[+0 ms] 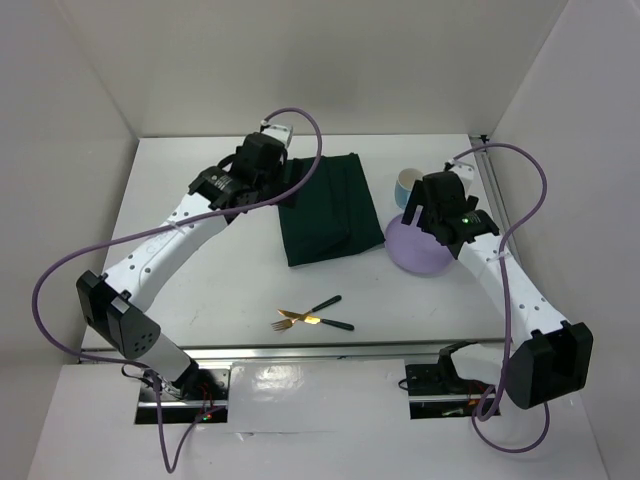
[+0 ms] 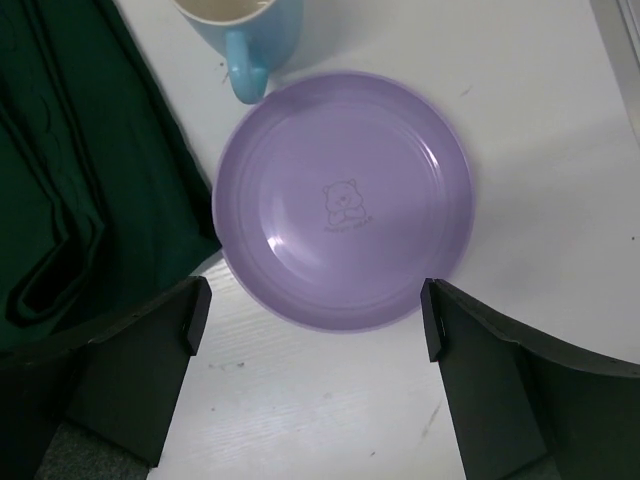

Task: Set the dinner table for one person

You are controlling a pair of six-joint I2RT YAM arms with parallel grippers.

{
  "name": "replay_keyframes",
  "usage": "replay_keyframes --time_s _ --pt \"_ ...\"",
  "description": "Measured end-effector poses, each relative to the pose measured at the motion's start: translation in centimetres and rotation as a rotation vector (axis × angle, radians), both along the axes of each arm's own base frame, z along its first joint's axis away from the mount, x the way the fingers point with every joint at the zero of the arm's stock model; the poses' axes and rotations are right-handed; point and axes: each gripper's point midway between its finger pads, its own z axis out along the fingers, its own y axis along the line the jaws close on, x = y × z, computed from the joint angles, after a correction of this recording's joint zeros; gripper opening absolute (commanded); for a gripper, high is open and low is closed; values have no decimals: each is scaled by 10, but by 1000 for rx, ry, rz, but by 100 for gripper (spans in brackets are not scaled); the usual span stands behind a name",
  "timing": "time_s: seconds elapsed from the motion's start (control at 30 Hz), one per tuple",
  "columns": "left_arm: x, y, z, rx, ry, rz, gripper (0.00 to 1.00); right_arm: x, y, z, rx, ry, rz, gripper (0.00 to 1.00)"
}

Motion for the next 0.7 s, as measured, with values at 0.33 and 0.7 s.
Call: replay_keyframes --time_s 0.33,0.7 --pt "-18 -23 -13 49 41 -54 100 -10 -4 3 7 4 -21 100" --pt "-66 -113 -46 35 146 -320 100 -50 -6 10 77 -27 -23 100"
